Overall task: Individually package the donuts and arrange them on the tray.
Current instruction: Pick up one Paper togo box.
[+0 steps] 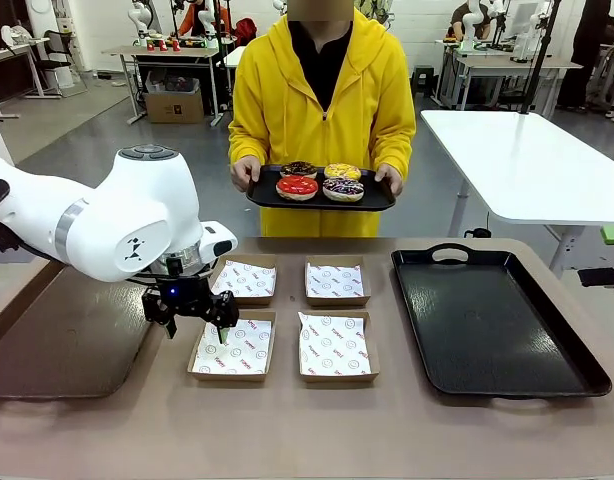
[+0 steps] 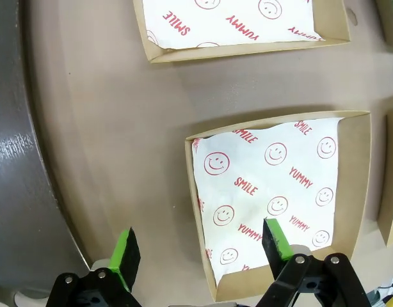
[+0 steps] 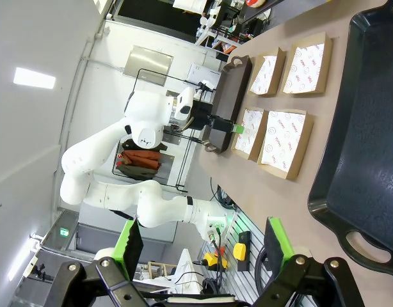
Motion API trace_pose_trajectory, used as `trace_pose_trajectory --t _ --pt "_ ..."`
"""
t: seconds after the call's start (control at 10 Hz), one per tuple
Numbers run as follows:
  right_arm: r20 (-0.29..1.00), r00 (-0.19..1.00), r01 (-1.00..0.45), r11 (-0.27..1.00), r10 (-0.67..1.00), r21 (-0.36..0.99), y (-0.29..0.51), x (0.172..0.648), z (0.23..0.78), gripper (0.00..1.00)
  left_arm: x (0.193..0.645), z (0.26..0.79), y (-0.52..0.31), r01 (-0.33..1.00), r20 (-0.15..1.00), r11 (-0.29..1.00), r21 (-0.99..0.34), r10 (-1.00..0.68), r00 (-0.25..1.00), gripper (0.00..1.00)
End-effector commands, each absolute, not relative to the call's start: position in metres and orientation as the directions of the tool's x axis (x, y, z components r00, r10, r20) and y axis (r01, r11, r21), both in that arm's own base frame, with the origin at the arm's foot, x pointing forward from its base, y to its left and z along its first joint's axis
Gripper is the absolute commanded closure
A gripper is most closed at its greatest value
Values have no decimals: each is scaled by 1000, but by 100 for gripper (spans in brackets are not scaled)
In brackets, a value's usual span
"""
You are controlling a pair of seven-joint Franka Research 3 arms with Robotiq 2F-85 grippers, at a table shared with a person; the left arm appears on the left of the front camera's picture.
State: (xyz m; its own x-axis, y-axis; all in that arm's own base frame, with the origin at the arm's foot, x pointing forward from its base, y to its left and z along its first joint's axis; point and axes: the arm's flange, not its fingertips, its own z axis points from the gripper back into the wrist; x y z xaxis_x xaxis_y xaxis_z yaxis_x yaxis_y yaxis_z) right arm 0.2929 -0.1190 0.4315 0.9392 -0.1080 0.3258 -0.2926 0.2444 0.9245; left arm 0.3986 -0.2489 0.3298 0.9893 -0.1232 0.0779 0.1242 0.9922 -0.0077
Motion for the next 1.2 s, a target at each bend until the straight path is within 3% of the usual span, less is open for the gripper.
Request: trace_pose_trajectory --t 0.0,0.2,0.3,0.4,0.5,0.7,0.8,1.0,1.1 --pt "339 934 -307 229 -112 924 -118 294 431 0 400 323 -252 91 87 996 9 -91 992 0" --pt "339 934 -307 229 -112 924 -118 294 431 0 402 319 -252 83 72 997 7 -83 994 0" --pt "339 934 -307 229 -112 924 -118 294 431 0 402 319 -252 87 79 996 7 -87 993 45" --pt "339 934 -307 229 -112 924 -118 294 431 0 403 318 -251 89 80 996 9 -89 993 54" --pt "339 934 -307 229 -112 924 -118 294 431 0 404 318 -251 88 84 996 7 -89 993 100" --pt "339 934 -307 229 -112 924 -118 294 431 0 404 318 -251 82 87 997 6 -82 993 100" --pt "339 934 -307 229 -112 924 -118 294 431 0 404 319 -251 82 86 997 7 -82 993 79" --pt "339 934 -307 229 -112 924 -118 294 431 0 404 319 -251 78 82 997 13 -79 993 100" --pt "339 934 -307 229 -112 924 -118 294 431 0 404 319 -251 75 81 997 10 -76 994 100"
